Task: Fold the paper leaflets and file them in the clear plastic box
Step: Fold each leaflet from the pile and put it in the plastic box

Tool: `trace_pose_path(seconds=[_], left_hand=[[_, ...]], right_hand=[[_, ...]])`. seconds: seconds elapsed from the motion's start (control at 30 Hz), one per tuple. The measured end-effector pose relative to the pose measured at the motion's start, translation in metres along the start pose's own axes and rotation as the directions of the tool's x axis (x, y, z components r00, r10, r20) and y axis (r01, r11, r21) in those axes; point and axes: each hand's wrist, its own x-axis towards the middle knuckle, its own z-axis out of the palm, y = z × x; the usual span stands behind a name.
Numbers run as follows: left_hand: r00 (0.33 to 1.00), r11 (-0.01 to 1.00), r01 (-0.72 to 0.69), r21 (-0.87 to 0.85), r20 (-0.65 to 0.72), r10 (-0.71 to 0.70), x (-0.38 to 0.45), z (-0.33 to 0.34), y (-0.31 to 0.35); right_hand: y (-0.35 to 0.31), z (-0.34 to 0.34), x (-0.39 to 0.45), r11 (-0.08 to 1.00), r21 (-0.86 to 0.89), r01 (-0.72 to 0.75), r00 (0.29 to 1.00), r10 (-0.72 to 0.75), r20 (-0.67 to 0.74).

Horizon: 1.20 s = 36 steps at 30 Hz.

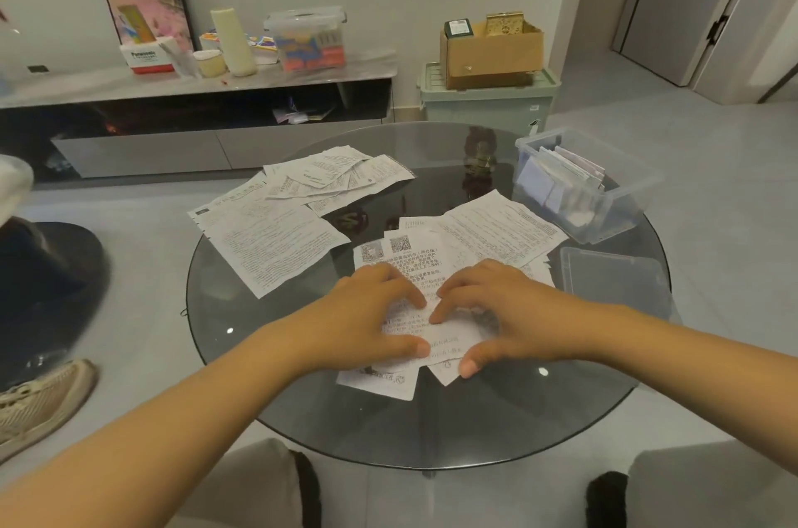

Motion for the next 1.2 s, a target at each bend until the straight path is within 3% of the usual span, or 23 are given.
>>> trace_pose_path(seconds=[0.23, 0.4, 0.57, 0.67, 0.77, 0.93, 1.03, 1.2], left_hand=[[0.992, 0.997, -0.058, -0.042, 0.108, 0.062, -0.010, 0.000, -0.009], [0.990, 0.997, -0.070, -0.028, 0.118, 0.072, -0.012, -0.003, -0.005], [0.986, 0.994, -0.042, -0.101, 0.153, 0.057, -0.018, -0.011, 0.005], [0.999, 0.978, 0.027, -0.208, -0.016, -0.031, -0.016, -0.013, 0.006], [0.966, 0.948, 0.109, -0.299, -0.193, -0.172, -0.009, -0.013, 0.003], [0.897, 0.863, 0.201, -0.464, -0.268, -0.353, 0.001, -0.011, -0.002], [0.851, 0.859, 0.258, -0.441, -0.318, -0.419, 0.006, -0.007, -0.007], [0.861, 0.910, 0.315, -0.272, -0.321, -0.394, 0.009, 0.002, -0.010]], right_hand=[[-0.002, 0.002, 0.001, 0.997, 0.077, -0.017, 1.000, 0.019, -0.023], [-0.007, -0.001, -0.003, 1.000, 0.009, -0.007, 0.999, 0.008, -0.045], [-0.012, -0.006, -0.006, 0.982, 0.176, -0.073, 0.983, 0.101, -0.153], [-0.010, -0.007, 0.000, 0.945, 0.302, -0.124, 0.959, 0.192, -0.208], [-0.007, -0.004, 0.008, 0.915, 0.373, -0.157, 0.937, 0.258, -0.237], [-0.008, 0.000, 0.021, 0.853, 0.479, -0.209, 0.891, 0.368, -0.266], [-0.005, 0.003, 0.031, 0.847, 0.475, -0.239, 0.855, 0.416, -0.310], [-0.006, 0.009, 0.040, 0.893, 0.361, -0.269, 0.861, 0.391, -0.326]])
